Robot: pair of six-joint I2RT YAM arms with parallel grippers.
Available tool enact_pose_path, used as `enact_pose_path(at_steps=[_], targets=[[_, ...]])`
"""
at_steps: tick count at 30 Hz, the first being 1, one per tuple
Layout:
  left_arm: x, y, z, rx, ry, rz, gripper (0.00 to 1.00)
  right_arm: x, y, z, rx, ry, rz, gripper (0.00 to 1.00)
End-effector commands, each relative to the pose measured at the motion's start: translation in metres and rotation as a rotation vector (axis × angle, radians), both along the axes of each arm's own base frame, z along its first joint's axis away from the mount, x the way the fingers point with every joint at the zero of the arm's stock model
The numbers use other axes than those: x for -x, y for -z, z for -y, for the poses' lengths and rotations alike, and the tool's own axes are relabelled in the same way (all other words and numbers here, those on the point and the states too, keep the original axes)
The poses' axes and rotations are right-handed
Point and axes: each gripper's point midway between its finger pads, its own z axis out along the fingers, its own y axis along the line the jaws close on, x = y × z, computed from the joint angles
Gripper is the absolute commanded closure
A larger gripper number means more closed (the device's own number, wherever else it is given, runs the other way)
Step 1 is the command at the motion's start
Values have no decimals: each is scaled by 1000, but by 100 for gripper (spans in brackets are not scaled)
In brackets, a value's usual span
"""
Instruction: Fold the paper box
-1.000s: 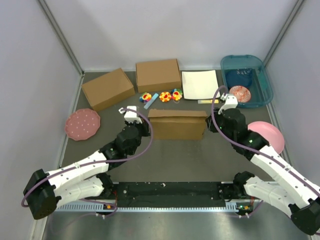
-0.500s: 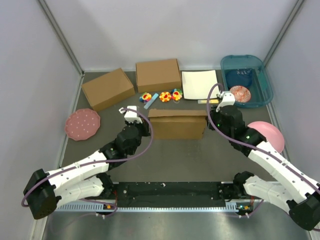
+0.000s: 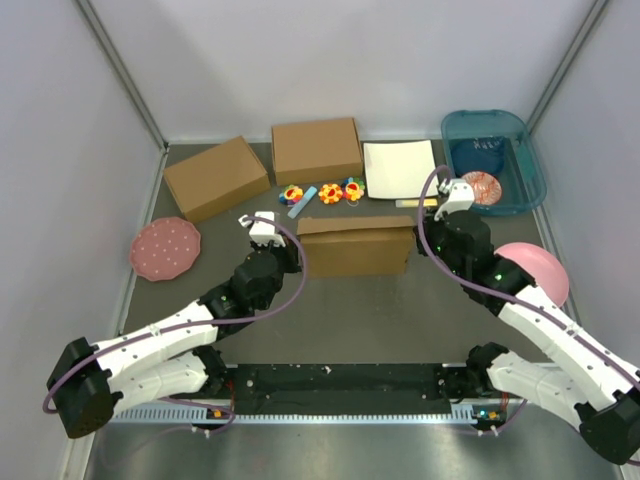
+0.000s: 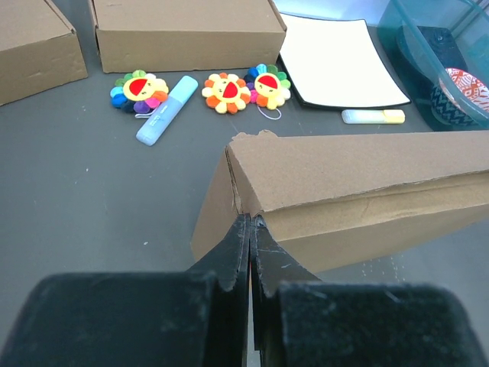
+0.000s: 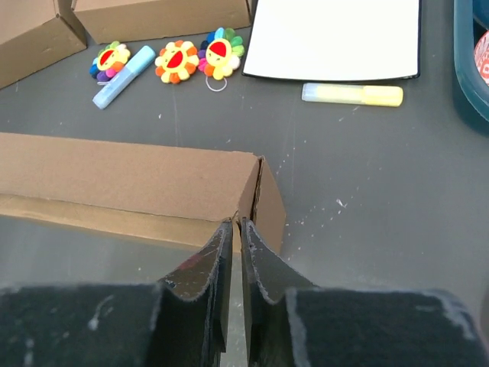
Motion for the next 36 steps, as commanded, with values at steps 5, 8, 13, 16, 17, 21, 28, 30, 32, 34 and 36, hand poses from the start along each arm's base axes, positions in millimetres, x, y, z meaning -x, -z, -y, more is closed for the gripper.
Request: enact_pose_path(at_steps=[5, 8, 13, 16, 17, 21, 28, 30, 32, 34, 36], targets=[[11, 41, -3, -139, 43, -114, 100, -9, 1, 1, 10, 28, 33, 90], [10, 40, -2, -138, 44, -111, 100, -11, 3, 1, 17, 31, 31, 88], [11, 40, -2, -139, 47, -112, 100, -12, 4, -1, 15, 28, 32, 95], [11, 40, -2, -139, 47, -112, 100, -11, 6, -1, 12, 25, 35, 100], [11, 41, -3, -140, 45, -113, 100, -11, 5, -1, 8, 23, 35, 100], [11, 44, -3, -142, 42, -123, 100, -5, 20, -1, 7, 15, 2, 100], [18, 76, -4, -133, 33, -197, 100, 20, 81, 9, 0, 41, -143, 100], [20, 83, -5, -132, 32, -211, 100, 27, 94, 10, -14, 50, -182, 100], [21, 88, -6, -132, 28, -223, 100, 32, 102, 12, -18, 56, -201, 100], [21, 89, -6, -134, 26, -223, 100, 33, 98, 14, -22, 58, -193, 100], [20, 86, -6, -134, 27, -217, 100, 31, 82, 15, -44, 63, -152, 100]])
